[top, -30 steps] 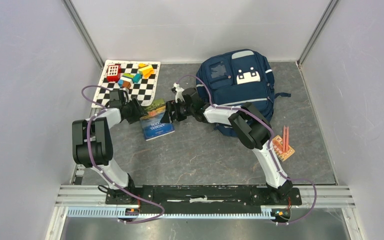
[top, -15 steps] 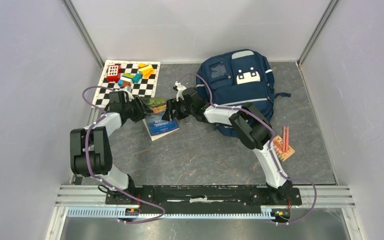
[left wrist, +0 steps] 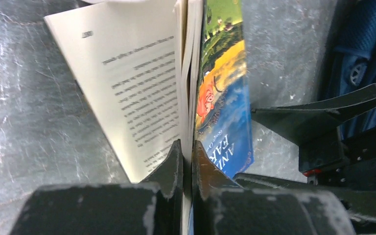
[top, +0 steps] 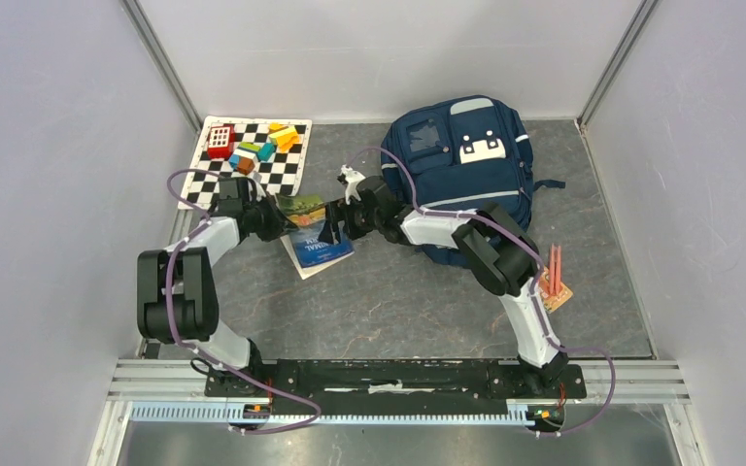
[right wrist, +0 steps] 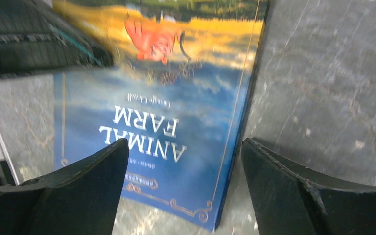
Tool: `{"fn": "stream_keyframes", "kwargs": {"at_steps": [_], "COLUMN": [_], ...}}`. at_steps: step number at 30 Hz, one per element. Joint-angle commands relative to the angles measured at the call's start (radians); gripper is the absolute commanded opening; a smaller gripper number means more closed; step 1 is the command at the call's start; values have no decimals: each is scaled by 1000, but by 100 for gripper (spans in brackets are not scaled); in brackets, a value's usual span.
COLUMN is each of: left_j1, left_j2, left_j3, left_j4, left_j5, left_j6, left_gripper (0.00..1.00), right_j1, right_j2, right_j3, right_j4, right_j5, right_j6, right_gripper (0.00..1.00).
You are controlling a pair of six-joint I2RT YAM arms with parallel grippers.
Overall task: Pack the student bag
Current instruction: Pick up the book from the center of the board.
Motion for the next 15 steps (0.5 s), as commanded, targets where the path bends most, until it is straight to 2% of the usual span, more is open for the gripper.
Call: {"fn": "stream_keyframes", "kwargs": {"at_steps": [1,5,9,15], "left_j1": [-16,-15,-15,-18], "left_j2": [-157,-332,-521,-700], "left_j3": [-14,-61,-122,-137], "left_j4": [-27,10,79,153], "left_j5": [-3,38,112,366], "left_j6": [38,68,44,-32], "left_gripper": [2,2,2,2], "right_j1": [2,-33,-74,-108], "right_j2": [-168,-345,-519,-788], "right_j3": [-89,-214,-350,-560], "right_j4": [-37,-39,-40,10], "right_j5": [12,33,3,-153], "right_j6": [-87,-149,-189,-178], "right_gripper": [93,98,98,98]}}
